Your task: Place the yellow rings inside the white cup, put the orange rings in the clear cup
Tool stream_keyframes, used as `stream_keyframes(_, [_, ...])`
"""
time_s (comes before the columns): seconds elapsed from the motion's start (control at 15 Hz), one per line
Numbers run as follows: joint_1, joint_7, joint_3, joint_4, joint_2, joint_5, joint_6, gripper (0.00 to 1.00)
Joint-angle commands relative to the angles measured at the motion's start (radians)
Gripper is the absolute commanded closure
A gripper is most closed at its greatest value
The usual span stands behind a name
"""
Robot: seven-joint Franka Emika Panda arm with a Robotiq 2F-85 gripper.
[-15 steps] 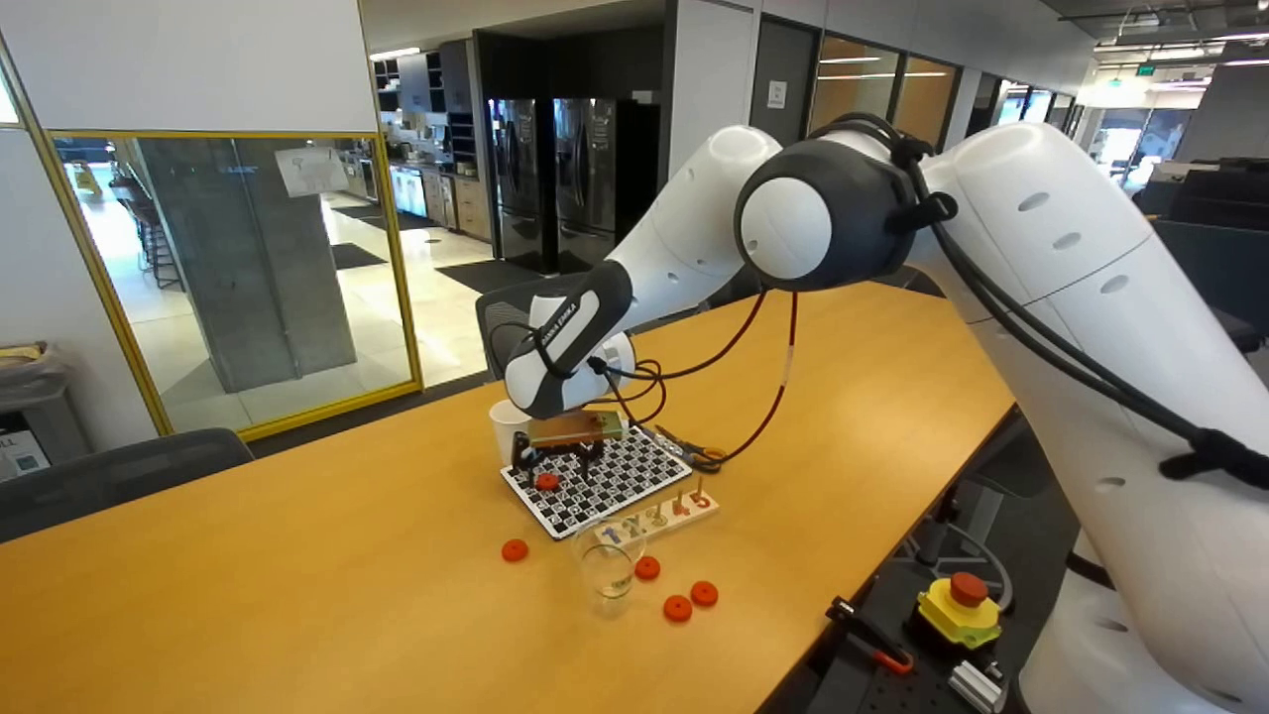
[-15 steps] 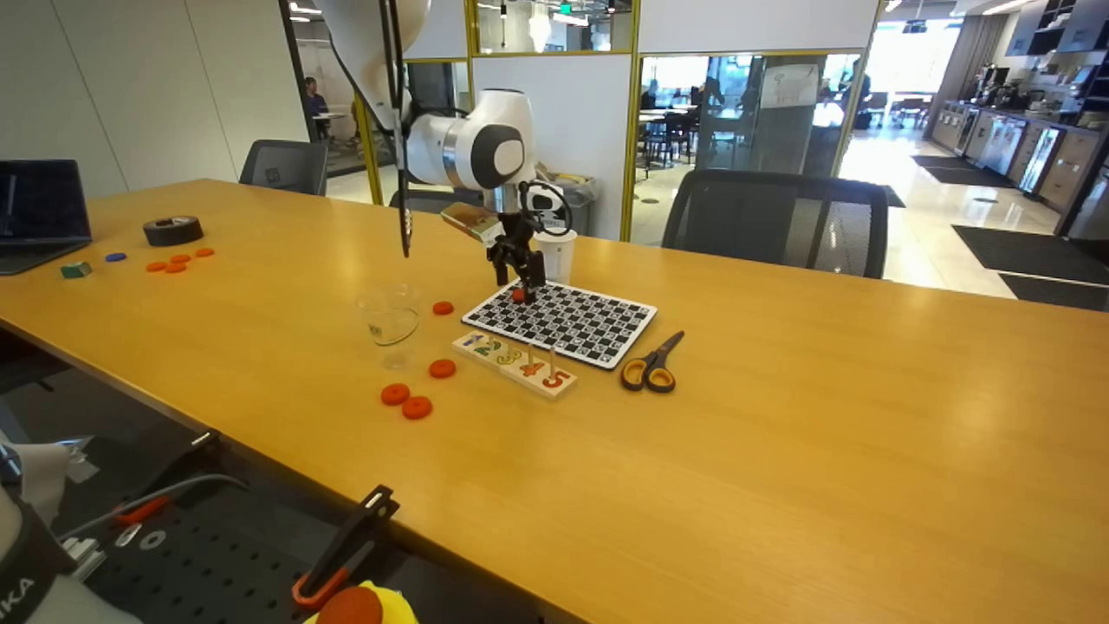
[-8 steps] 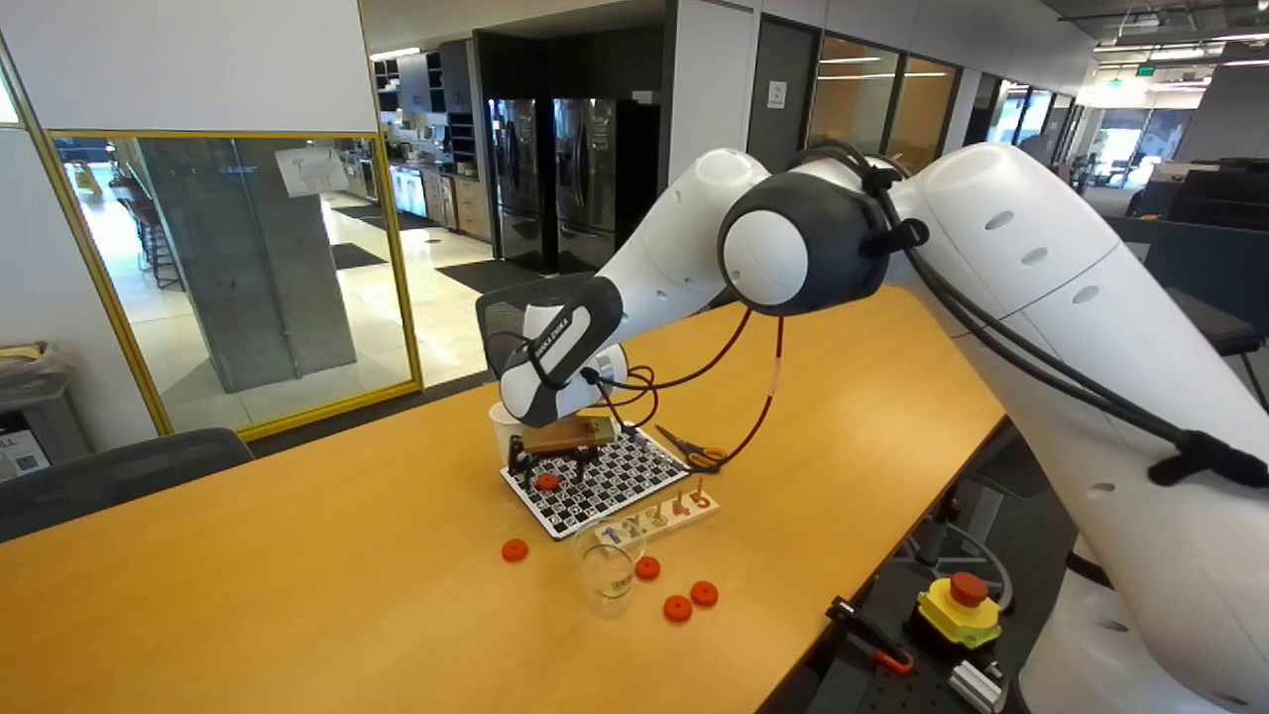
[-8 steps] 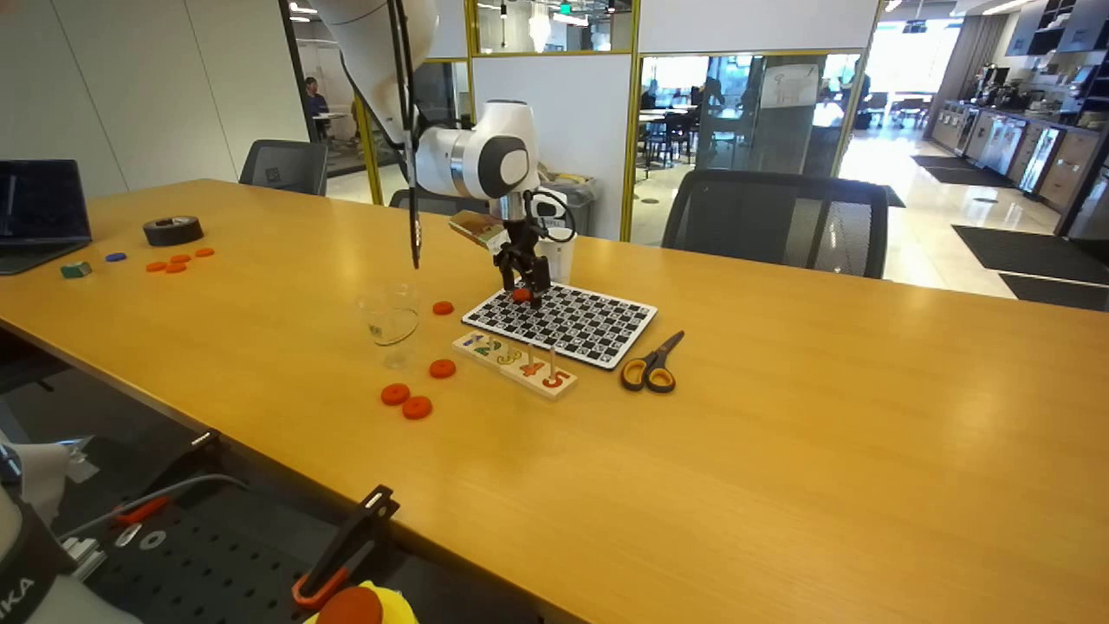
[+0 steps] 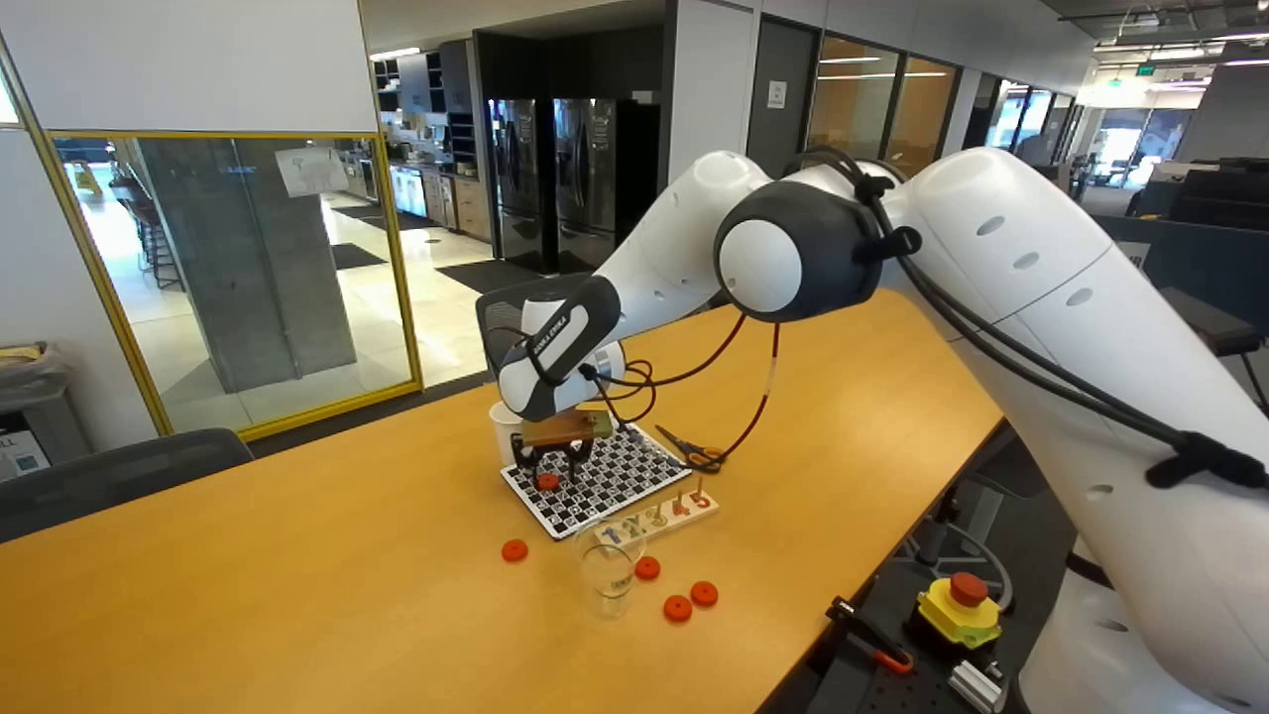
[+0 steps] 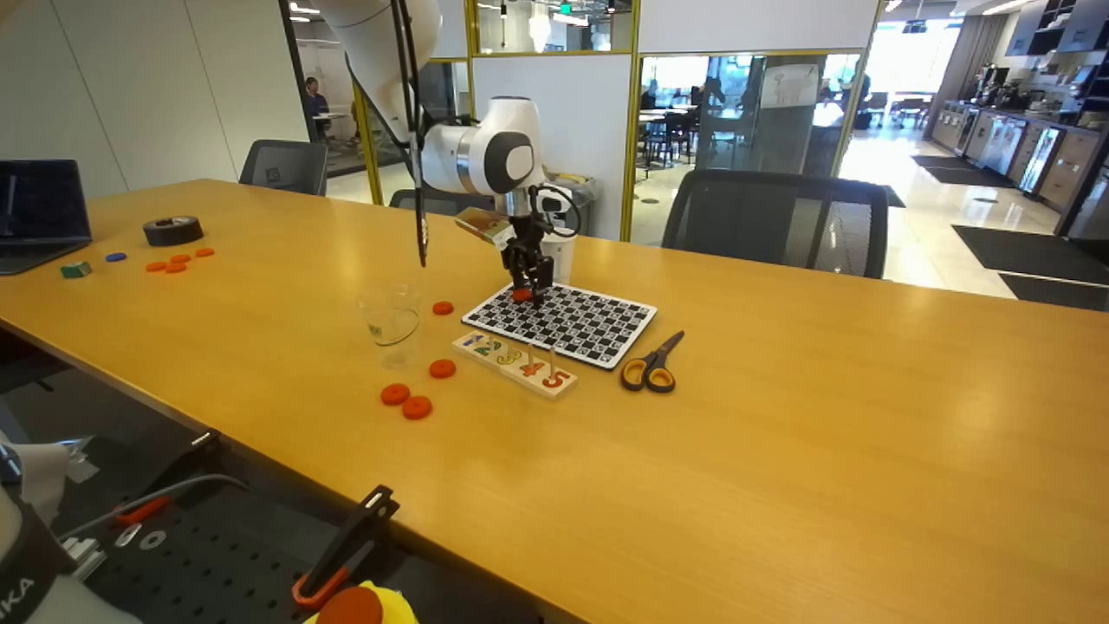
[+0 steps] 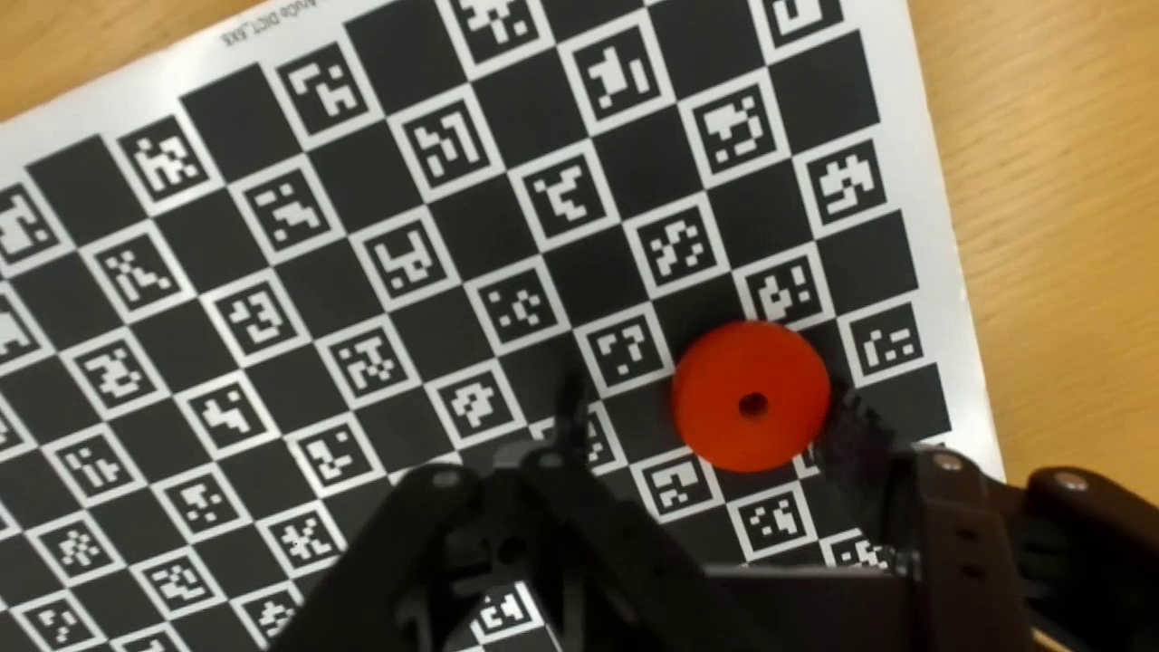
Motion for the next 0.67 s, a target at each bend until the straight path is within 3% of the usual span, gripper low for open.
stream_keyframes(0.0, [0.025, 0.034, -0.025, 0.003, -0.026, -0.033, -0.095, 0.65])
stream_keyframes(0.13, [0.026, 0.033, -0.022, -0.006, -0.044, -0.043, -0.152, 0.80])
stream_keyframes(0.4, [0.029, 0.024, -0.017, -0.066, -0.119, -0.068, -0.235, 0.78])
stream_keyframes(0.6, [0.037, 0.003, -0.010, -0.207, -0.252, -0.092, -0.234, 0.77])
